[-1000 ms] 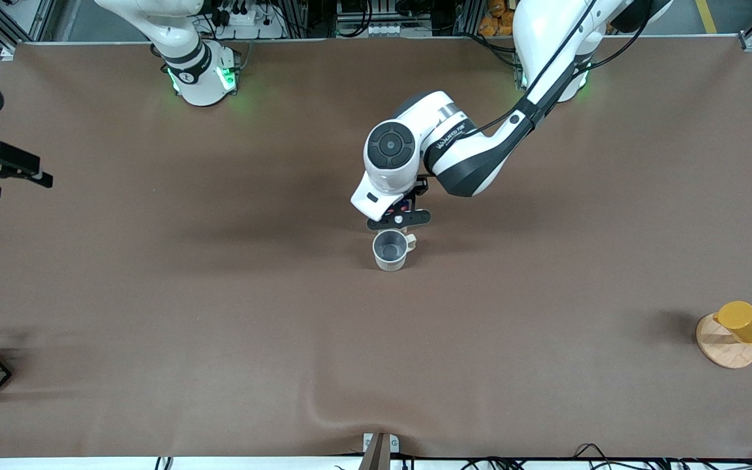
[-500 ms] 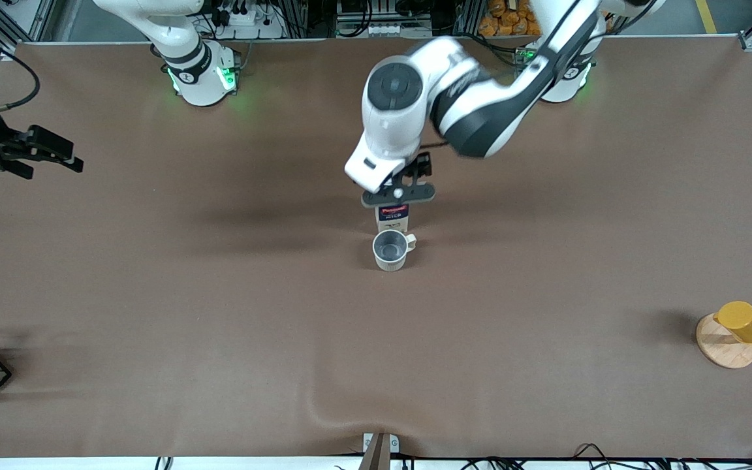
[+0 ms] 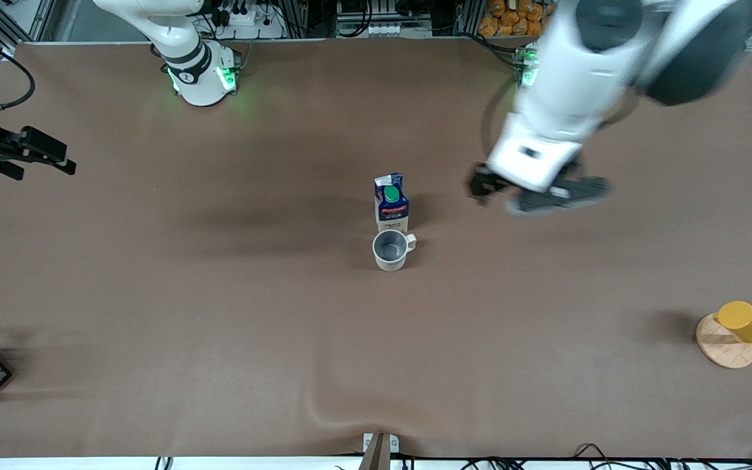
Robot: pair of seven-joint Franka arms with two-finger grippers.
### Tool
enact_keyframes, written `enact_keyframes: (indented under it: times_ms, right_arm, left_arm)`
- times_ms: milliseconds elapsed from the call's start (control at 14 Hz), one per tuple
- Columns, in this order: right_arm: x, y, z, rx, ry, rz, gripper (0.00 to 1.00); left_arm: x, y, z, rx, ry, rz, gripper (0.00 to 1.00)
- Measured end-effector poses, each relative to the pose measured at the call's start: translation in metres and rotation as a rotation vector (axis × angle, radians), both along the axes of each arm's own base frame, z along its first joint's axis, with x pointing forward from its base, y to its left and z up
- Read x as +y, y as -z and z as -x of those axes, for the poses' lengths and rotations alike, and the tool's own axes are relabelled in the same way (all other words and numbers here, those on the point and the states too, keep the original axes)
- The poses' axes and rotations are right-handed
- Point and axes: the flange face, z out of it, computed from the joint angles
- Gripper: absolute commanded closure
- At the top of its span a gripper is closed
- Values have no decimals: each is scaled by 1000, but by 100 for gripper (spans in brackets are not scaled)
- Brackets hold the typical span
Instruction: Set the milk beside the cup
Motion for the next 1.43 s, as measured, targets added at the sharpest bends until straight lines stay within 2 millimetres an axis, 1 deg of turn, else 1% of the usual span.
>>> enact_keyframes:
  times_ms: [71,143,214,286,429,571,714,929,1000,1143,1429]
  right_arm:
    - [0,-3,-1,-7,0,2,0]
    - [0,-4,-2,-10,0,4,0]
    - [0,-4,-2,-9,0,5,0]
    - [0,-3,-4,-7,0,8,0]
    - [1,-2,-7,-5,7,15,0]
    - [1,-3,-11,-6,13,18,0]
    - [1,-7,-12,0,38,20,0]
    - [7,-11,-12,16,33,50,0]
    - [11,-11,-12,18,29,58,0]
    - [14,-9,-11,33,26,73,0]
    - [11,-8,-10,40,27,89,0]
  left_arm:
    - [26,-2,-10,0,-13,-1,0]
    - [47,-2,-18,3,-25,-1,0]
    - [61,-2,-21,13,-33,-6,0]
    - [70,-2,-22,28,-39,-14,0]
    - [85,-8,-19,43,-38,-29,0]
    - [104,-19,-14,48,-18,-50,0]
    - [135,-28,-11,57,-3,-60,0]
    - [186,-29,-6,82,27,-36,0]
    - [198,-29,-5,85,32,-33,0]
    - [208,-31,-1,87,56,-33,0]
    - [203,-30,8,95,84,-36,0]
